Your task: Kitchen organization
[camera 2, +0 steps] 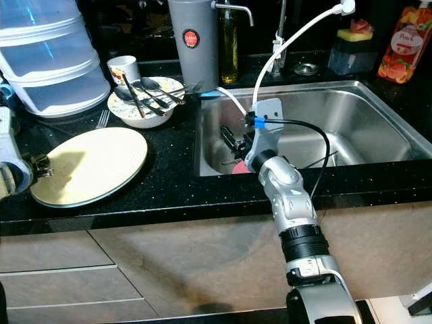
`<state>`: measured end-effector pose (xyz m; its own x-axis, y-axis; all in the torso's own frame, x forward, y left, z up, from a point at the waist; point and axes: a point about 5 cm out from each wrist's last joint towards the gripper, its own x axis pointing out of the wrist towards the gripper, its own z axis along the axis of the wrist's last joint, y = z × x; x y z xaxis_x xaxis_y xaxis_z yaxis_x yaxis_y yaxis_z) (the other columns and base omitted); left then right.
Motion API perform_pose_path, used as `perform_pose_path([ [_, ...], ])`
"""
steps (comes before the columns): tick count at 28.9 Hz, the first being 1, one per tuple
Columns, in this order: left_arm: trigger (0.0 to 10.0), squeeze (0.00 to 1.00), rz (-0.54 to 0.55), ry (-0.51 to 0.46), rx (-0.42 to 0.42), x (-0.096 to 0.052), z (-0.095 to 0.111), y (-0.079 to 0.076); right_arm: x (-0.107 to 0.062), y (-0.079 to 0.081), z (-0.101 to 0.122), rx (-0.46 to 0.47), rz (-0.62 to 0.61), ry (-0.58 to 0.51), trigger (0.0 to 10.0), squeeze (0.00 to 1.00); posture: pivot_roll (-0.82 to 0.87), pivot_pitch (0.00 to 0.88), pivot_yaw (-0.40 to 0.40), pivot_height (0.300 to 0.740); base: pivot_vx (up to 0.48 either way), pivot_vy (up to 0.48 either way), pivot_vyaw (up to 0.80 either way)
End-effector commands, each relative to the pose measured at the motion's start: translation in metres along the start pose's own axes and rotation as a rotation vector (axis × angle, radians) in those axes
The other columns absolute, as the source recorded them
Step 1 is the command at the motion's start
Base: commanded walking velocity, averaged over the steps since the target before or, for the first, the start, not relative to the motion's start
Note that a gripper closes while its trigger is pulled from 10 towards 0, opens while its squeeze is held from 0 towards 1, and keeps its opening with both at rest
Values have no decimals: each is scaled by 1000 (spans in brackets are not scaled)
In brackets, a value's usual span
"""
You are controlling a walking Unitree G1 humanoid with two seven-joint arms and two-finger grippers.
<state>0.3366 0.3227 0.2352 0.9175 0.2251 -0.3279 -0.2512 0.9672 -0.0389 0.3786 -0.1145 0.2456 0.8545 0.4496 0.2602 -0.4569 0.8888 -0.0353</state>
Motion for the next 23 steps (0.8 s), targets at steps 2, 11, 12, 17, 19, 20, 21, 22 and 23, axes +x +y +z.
perform_pose_path([
  [2, 10000, 0, 0, 55, 8, 1, -9, 3, 4, 4, 1, -1, 21, 1, 10000, 0, 53, 123, 76, 740, 0, 0, 0],
  [11, 10000, 0, 102, -37, 201, 0, -2, 8, 5, 6, 0, 6, 31, 4, 10000, 0, 50, 123, 73, 740, 0, 0, 0],
  [12, 10000, 0, 115, -45, 184, 0, 0, 9, 5, 6, 0, 8, 31, 4, 10000, 0, 50, 123, 73, 740, 0, 0, 0],
  [17, 10000, 0, 131, -61, 185, -1, 4, 12, 4, 7, -1, 12, 34, 6, 10000, 0, 50, 123, 73, 740, 0, 0, 0],
  [19, 10000, 0, 130, -68, 193, -2, 5, 11, 4, 7, -1, 13, 35, 6, 10000, 0, 50, 123, 73, 740, 0, 480, 0],
  [20, 10000, 0, 130, -68, 193, -2, 5, 11, 4, 7, -1, 13, 35, 6, 10000, 0, 50, 123, 73, 740, 0, 480, 0],
  [21, 10000, 0, 129, -75, 201, -2, 6, 11, 4, 7, -1, 13, 35, 6, 10000, 0, 50, 123, 73, 740, 0, 480, 0],
  [22, 10000, 0, 128, -78, 209, -2, 6, 10, 4, 7, -1, 13, 35, 5, 10000, 0, 50, 123, 73, 740, 0, 0, 0],
  [23, 10000, 0, 129, -80, 216, -2, 6, 10, 4, 7, -1, 13, 35, 5, 10000, 0, 50, 123, 73, 740, 0, 0, 0],
])
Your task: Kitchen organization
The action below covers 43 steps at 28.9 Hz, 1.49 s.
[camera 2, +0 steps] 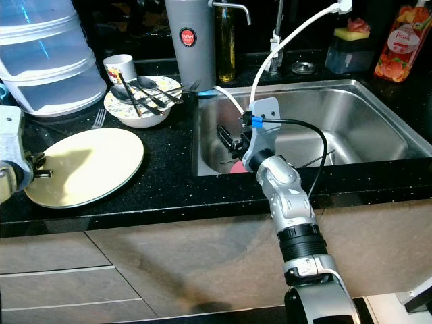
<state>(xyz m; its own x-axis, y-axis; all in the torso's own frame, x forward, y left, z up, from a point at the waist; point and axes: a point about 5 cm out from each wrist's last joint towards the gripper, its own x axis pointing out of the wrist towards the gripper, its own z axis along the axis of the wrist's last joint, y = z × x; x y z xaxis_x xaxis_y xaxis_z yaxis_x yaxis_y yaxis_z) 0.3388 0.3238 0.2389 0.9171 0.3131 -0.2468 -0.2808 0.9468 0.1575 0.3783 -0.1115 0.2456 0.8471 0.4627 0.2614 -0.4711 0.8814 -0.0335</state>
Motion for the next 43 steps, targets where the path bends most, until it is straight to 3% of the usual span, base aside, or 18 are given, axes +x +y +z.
perform_pose_path([
  [1, 10000, 0, 37, 1, 39, -2, 0, 10, 3, 5, -1, 7, 20, 7, 10000, 0, 50, 123, 73, 740, 0, 0, 0],
  [14, 10000, 0, 24, -20, 76, -3, 6, 7, 2, 4, -3, 12, 15, 10, 10000, 0, 53, 123, 75, 740, 0, 0, 0],
  [22, 10000, 0, 21, -1, 46, -3, 4, 7, 3, 4, -3, 13, 15, 10, 10000, 0, 54, 123, 74, 740, 0, 0, 0],
  [23, 3255, 0, 7, 32, 12, -3, -1, 6, 3, 4, -3, 14, 17, 10, 10000, 0, 55, 122, 72, 740, 0, 0, 0],
  [25, 3255, 0, 3, 44, 4, -3, -2, 6, 3, 4, -2, 14, 18, 10, 10000, 0, 55, 122, 72, 740, 0, 0, 0],
  [26, 10000, 0, 7, 52, 16, -3, -3, 6, 3, 5, -2, 14, 21, 10, 10000, 0, 55, 122, 72, 740, 0, 0, 0],
  [33, 10000, 0, 90, 7, -8, -4, 3, 16, 3, 5, -2, 15, 25, 9, 10000, 0, 52, 121, 72, 740, 0, 0, 0],
  [37, 10000, 0, 103, 54, -18, -7, -4, 23, 3, 6, -2, 15, 34, 12, 10000, 0, 55, 122, 63, 740, 0, 0, 0],
  [43, 10000, 0, 66, 100, -30, -10, -12, 20, 4, 8, -2, 15, 41, 13, 10000, 0, 54, 124, 60, 740, 0, 0, 0],
])
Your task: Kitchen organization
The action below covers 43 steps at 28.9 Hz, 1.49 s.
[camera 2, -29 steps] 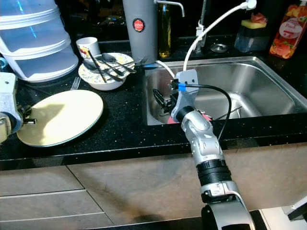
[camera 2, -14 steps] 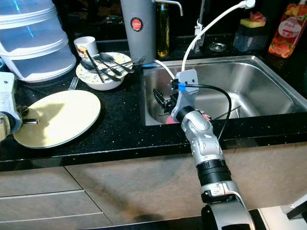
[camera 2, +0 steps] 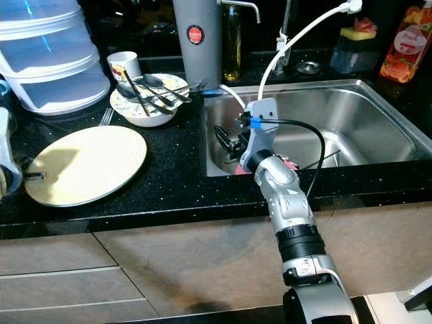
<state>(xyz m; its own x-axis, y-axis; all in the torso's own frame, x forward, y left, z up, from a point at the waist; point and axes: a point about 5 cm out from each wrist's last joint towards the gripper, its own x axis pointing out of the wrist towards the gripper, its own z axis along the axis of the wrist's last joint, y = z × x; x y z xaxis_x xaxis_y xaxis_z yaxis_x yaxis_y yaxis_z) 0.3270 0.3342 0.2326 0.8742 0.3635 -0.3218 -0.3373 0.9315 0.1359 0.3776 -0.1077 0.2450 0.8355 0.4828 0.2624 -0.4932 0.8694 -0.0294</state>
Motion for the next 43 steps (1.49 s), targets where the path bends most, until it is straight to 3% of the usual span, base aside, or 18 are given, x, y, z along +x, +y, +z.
perform_pose_path([
  [1, 10000, 0, 17, 13, 8, -3, -1, 8, 3, 4, -1, 5, 18, 15, 10000, 0, 54, 124, 60, 740, 0, 0, 0],
  [2, 10000, 0, 2, 6, 18, -4, -2, 7, 3, 4, -1, 5, 19, 15, 10000, 0, 53, 124, 60, 740, 0, 0, 0],
  [3, 10000, 1000, 8, 5, 24, -4, -3, 6, 3, 4, -1, 5, 20, 14, 10000, 0, 53, 124, 60, 740, 0, 0, 0],
  [5, 10000, 1000, 18, 5, 22, -4, -4, 6, 3, 5, -1, 4, 21, 14, 10000, 0, 52, 124, 59, 740, 0, 0, 0],
  [6, 10000, 4, 28, 6, 18, -3, -4, 7, 3, 5, -1, 4, 22, 15, 10000, 0, 52, 124, 59, 740, 0, 0, 0],
  [18, 9804, 0, -33, 33, -28, -3, -8, -3, 3, 4, -1, 1, 20, 17, 10000, 0, 47, 121, 62, 740, 0, 0, 0],
  [19, 235, 0, -46, 34, -39, -3, -10, -6, 2, 3, -1, 0, 18, 18, 10000, 0, 47, 121, 62, 740, 0, 0, 0],
  [28, 0, 0, -63, 19, -84, -2, -9, -11, 1, 1, -2, -4, 12, 23, 10000, 0, 42, 120, 61, 740, 0, 0, 0],
  [35, 0, 0, -59, -143, -149, -7, 14, -6, 2, 2, -2, 4, 12, 21, 10000, 0, 46, 124, 61, 740, 0, 0, 0],
  [38, 0, 0, -124, -273, -284, -13, 34, -7, 2, 2, -2, 7, 12, 20, 10000, 0, 47, 123, 58, 740, 0, 0, 0],
  [42, 0, 0, -174, -293, -321, -16, 39, -11, 1, 2, -2, 9, 12, 19, 10000, 0, 47, 118, 56, 740, 0, 0, 0],
  [43, 0, 0, -174, -282, -298, -16, 37, -11, 1, 2, -2, 9, 12, 19, 10000, 0, 47, 118, 56, 740, 0, 0, 0],
])
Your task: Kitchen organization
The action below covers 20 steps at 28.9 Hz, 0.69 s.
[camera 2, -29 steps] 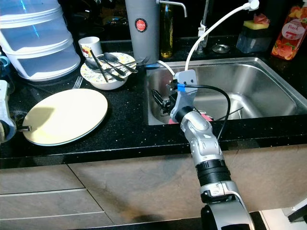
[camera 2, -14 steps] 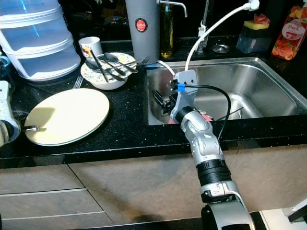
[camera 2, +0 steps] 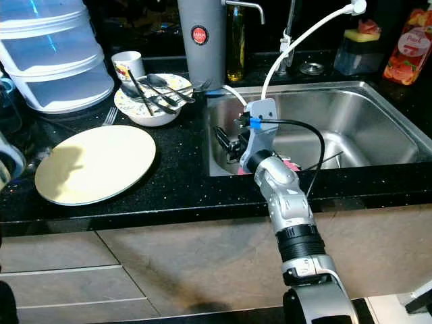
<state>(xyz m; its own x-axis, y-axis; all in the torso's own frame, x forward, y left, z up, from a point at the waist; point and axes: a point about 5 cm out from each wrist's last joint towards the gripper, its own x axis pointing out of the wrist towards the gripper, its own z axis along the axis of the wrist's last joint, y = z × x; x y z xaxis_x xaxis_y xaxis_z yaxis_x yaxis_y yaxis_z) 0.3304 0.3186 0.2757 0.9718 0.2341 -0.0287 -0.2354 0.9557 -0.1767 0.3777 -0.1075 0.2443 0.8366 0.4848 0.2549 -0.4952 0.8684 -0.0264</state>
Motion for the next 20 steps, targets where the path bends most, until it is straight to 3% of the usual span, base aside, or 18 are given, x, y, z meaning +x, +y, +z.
perform_pose_path([
  [1, 0, 0, -8, 24, 6, -1, -6, 0, 1, 2, -1, 5, 11, 12, 10000, 0, 47, 118, 56, 740, 0, 0, 0],
  [3, 0, 0, 14, 57, 109, -1, -11, 1, 1, 3, -1, 7, 13, 12, 10000, 0, 47, 115, 54, 740, 0, 0, 0],
  [4, 10000, 769, 17, 73, 136, -1, -14, 2, 1, 3, -2, 7, 15, 14, 10000, 0, 46, 112, 54, 740, 0, 0, 0],
  [5, 10000, 1000, 16, 80, 148, -2, -17, 2, 1, 4, -2, 7, 18, 17, 10000, 0, 46, 112, 54, 740, 0, 0, 0],
  [8, 10000, 1000, 13, 81, 148, -2, -18, 2, 1, 4, -3, 7, 24, 22, 10000, 0, 46, 112, 54, 740, 0, 0, 0],
  [11, 10000, 1000, -3, 70, 160, -3, -17, 3, -9, 13, -9, -25, 154, 71, 10000, 0, 45, 104, 50, 740, 0, 0, 0],
  [15, 10000, 1000, -6, 71, 173, -4, -16, 4, -11, 14, -9, -31, 177, 73, 10000, 0, 45, 104, 50, 740, 0, 0, 0],
  [16, 10000, 1000, -12, 92, 212, -4, -18, 5, -15, 17, -10, -44, 246, 74, 10000, 0, 45, 101, 52, 740, 0, 0, 0],
  [20, 10000, 1000, -28, 109, 219, -4, -20, 5, -21, 22, -9, -27, 326, 64, 10000, 0, 46, 100, 52, 740, 0, 0, 0],
])
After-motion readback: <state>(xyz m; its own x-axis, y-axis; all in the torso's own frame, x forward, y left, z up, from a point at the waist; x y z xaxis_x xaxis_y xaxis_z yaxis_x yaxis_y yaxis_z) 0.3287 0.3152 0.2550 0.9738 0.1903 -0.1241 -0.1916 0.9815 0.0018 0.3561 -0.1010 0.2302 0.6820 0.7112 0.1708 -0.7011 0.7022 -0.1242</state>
